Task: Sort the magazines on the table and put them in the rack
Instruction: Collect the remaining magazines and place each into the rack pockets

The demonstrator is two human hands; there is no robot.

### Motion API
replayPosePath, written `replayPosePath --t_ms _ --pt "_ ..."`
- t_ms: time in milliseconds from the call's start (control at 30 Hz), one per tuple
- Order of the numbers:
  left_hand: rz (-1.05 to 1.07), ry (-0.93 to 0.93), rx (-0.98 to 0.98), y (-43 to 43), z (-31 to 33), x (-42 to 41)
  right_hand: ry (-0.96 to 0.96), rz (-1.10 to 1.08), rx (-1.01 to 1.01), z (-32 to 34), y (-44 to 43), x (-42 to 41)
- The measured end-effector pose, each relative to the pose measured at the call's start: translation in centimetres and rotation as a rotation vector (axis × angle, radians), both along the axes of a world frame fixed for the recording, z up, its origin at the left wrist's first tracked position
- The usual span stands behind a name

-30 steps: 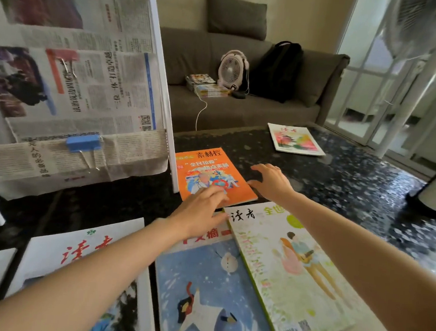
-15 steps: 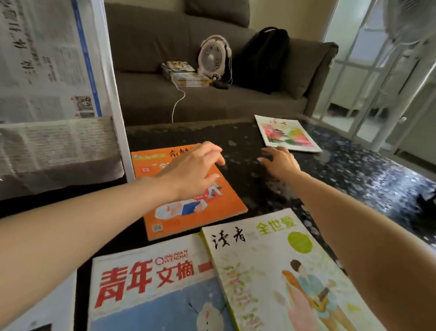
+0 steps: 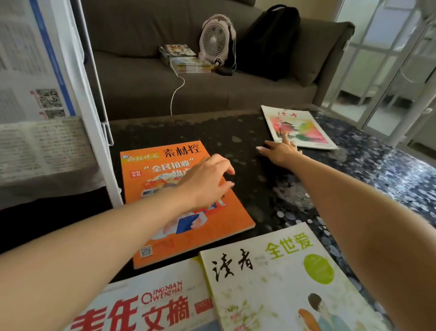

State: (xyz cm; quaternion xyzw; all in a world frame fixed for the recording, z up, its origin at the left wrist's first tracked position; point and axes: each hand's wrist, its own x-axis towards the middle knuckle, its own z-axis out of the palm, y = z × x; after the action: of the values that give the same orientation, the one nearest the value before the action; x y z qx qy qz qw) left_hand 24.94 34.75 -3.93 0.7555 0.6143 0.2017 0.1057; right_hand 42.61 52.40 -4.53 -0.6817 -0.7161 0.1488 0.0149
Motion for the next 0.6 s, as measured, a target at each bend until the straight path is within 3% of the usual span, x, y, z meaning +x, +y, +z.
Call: replayPosePath --t_ms 600 --pt "-0.026 0.005 0.090 -1.9 -0.5 -0.3 -0.250 -0.038 -0.098 0.6 -1.2 0.0"
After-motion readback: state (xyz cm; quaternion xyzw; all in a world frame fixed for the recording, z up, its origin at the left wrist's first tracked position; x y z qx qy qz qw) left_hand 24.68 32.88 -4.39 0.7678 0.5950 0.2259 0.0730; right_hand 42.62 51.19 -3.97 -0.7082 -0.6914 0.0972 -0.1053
